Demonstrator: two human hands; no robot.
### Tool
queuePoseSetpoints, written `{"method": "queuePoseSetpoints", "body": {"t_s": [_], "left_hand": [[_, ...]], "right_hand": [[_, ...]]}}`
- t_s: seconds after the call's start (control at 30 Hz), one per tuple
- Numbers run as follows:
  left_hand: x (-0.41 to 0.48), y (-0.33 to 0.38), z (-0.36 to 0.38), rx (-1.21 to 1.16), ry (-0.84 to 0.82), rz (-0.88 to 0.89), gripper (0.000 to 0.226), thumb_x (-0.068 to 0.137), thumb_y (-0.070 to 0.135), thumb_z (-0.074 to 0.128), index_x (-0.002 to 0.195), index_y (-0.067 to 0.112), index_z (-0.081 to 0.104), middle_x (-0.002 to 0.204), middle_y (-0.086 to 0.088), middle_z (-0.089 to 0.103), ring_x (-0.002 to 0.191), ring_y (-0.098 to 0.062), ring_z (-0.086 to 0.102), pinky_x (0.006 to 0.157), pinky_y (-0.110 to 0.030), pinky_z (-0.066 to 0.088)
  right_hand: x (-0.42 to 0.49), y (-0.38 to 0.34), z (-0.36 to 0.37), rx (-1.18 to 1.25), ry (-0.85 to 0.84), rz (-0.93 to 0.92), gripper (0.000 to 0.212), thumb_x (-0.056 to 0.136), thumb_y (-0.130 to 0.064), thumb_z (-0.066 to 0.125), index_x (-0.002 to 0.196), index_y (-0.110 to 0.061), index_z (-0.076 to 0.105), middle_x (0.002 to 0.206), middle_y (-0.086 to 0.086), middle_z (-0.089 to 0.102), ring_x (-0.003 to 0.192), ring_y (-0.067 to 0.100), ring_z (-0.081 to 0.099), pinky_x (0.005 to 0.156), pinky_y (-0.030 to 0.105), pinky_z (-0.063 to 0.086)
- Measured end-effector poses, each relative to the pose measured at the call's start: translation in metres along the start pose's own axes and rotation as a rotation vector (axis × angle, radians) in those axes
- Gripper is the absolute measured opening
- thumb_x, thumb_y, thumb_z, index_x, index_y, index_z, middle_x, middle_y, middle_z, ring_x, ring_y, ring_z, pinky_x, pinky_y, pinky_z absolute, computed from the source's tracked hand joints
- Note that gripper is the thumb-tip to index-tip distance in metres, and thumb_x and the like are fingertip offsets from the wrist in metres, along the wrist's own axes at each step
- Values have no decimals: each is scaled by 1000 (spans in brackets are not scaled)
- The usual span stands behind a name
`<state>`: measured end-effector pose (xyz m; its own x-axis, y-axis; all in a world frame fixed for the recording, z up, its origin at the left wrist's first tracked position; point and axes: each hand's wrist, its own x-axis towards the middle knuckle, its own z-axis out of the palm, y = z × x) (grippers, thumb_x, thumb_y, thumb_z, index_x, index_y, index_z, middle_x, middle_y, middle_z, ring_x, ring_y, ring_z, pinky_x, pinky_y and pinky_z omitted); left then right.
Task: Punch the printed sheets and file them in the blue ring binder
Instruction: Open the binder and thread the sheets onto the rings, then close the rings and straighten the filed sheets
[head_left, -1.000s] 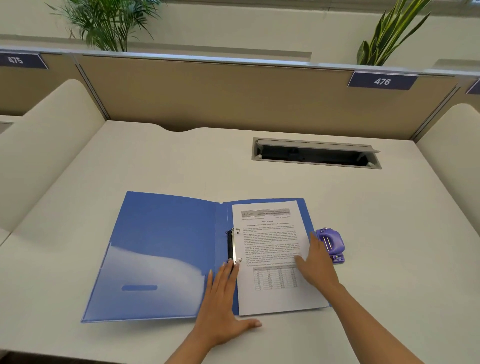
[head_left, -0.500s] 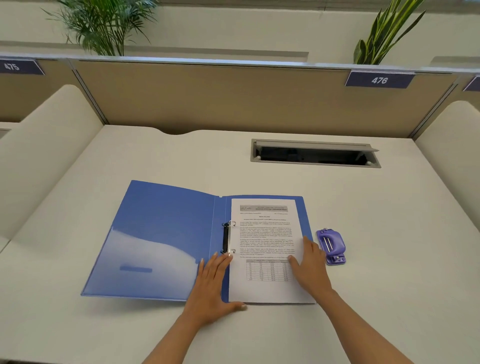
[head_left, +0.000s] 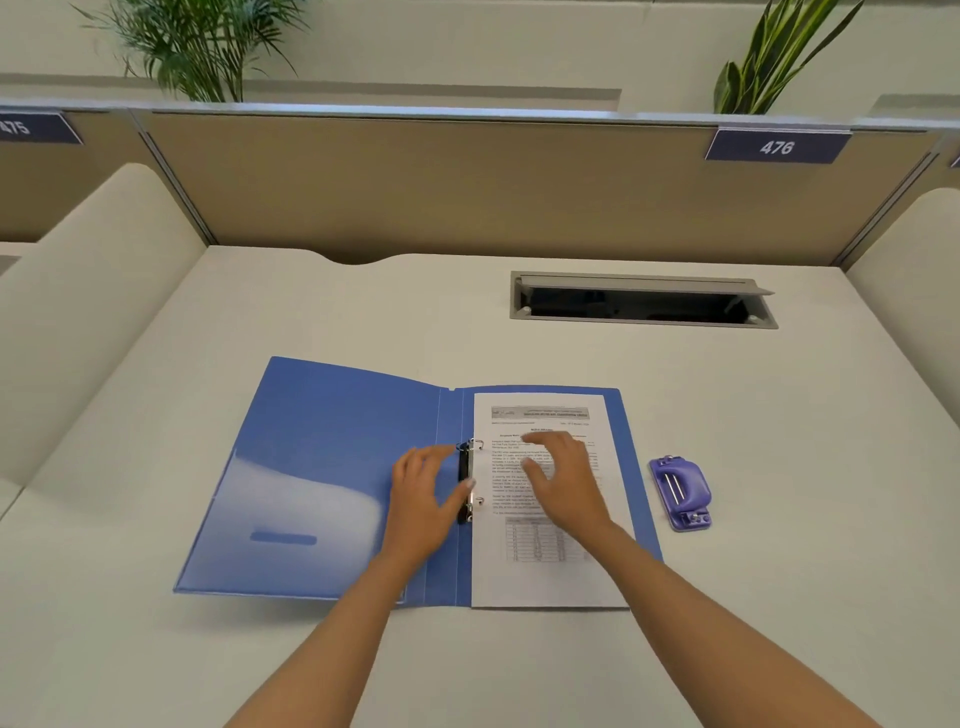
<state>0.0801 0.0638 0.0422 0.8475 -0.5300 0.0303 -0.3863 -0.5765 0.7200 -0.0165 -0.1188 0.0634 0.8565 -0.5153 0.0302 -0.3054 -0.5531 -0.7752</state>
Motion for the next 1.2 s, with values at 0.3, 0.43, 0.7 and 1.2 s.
{"method": "queuePoseSetpoints", "body": {"t_s": [0.3, 0.43, 0.7, 1.2], "left_hand": [[60, -2, 1, -129, -51, -269, 15, 86, 27, 70, 92, 14, 70, 84, -1, 70, 76, -13, 64, 66, -23, 51], [65, -1, 2, -75, -66, -231, 13, 85, 27, 70, 85, 15, 74, 80, 2, 71, 72, -11, 64, 63, -21, 50], [76, 6, 1, 271, -177, -72, 18, 91, 19, 56, 80, 8, 65, 77, -6, 67, 72, -24, 60, 62, -37, 50], [72, 19, 2, 476, -231, 53, 20, 95, 14, 47, 75, 10, 50, 74, -4, 55, 66, -21, 49, 56, -30, 35]], "right_hand": [[53, -22, 46, 143, -77, 178, 10, 90, -15, 60, 93, -13, 69, 93, 1, 68, 86, 13, 61, 78, 27, 50], [56, -14, 50, 169, -64, 240, 9, 88, -13, 63, 85, -11, 71, 83, -1, 70, 81, 13, 64, 75, 24, 50], [58, -14, 54, 127, -76, 219, 12, 89, -10, 60, 83, -13, 70, 82, -2, 70, 78, 12, 63, 72, 22, 48], [55, -22, 60, -88, -81, 141, 15, 88, -4, 55, 85, -12, 67, 85, 2, 68, 79, 18, 61, 68, 29, 49]]}}
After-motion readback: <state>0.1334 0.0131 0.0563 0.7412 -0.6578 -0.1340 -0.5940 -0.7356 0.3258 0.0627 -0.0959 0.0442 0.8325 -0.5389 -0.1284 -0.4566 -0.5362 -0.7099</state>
